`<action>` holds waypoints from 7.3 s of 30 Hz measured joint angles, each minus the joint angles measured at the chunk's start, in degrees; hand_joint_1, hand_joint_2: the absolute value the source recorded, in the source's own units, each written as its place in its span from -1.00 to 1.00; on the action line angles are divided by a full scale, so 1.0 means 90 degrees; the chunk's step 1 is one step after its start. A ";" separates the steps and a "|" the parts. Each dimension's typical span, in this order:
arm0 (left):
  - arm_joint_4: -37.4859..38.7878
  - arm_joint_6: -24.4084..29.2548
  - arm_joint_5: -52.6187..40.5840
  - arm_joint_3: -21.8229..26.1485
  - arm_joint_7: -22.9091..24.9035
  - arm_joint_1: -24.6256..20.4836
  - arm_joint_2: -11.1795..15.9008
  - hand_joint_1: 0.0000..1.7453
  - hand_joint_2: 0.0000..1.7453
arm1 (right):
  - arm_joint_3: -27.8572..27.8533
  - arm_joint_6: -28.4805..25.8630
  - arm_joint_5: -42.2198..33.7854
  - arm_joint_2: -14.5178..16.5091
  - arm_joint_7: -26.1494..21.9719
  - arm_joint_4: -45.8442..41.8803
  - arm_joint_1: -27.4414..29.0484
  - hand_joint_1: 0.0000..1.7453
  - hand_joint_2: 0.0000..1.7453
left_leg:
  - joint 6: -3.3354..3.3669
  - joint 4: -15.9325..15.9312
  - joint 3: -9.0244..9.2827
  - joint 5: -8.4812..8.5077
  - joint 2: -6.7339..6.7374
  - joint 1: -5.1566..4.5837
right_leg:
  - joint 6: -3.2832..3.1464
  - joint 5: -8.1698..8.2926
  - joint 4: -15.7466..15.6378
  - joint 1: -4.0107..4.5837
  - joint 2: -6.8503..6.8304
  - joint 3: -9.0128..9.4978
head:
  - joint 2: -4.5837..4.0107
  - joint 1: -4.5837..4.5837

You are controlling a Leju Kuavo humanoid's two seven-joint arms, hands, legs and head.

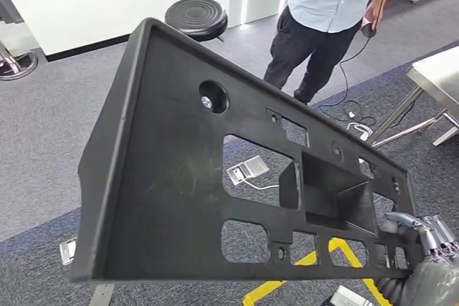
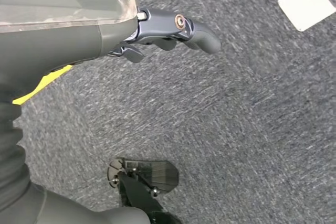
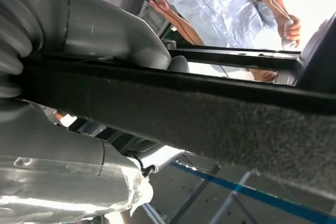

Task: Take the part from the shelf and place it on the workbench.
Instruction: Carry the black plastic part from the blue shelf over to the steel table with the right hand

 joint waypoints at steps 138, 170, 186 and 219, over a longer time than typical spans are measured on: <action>0.0000 -0.0319 -0.0081 0.0046 -0.0293 -0.0007 0.0007 -1.00 1.00 | -0.0209 0.0003 -0.0123 -0.0011 0.0062 0.0103 -0.0101 1.00 1.00 | -0.0231 -0.0179 0.0287 -0.0184 0.0512 -0.0035 | -0.0148 0.0217 -0.0341 0.0032 -0.0663 0.0069 | 0.0000 0.0019; 0.0000 -0.0604 -0.0084 0.0047 -0.0469 -0.0004 0.0019 -1.00 1.00 | -0.0236 0.0002 -0.0151 -0.0008 -0.0026 0.0108 -0.0092 1.00 1.00 | -0.0256 0.0110 0.0158 -0.0366 0.0443 -0.0029 | -0.0197 0.0236 -0.0413 0.0012 -0.0596 0.0138 | 0.0000 0.0032; 0.0000 -0.0741 -0.0099 0.0046 -0.0558 0.0015 0.0041 -1.00 1.00 | -0.0195 0.0004 -0.0267 -0.0008 -0.0055 0.0186 -0.0083 1.00 1.00 | 0.0008 -0.0168 0.0091 0.0034 0.0130 -0.0019 | 0.0064 -0.0276 0.0319 0.0000 -0.0367 -0.0106 | 0.0001 0.0054; 0.0000 -0.0871 -0.0204 0.0044 -0.0555 0.0055 0.0061 -1.00 1.00 | -0.0173 0.0004 0.0245 -0.0008 -0.0043 0.0404 -0.0210 1.00 1.00 | 0.0036 -0.0159 0.0125 -0.0079 0.0208 -0.0032 | 0.0147 -0.0818 0.1204 -0.0036 -0.0477 -0.0264 | 0.0001 0.0041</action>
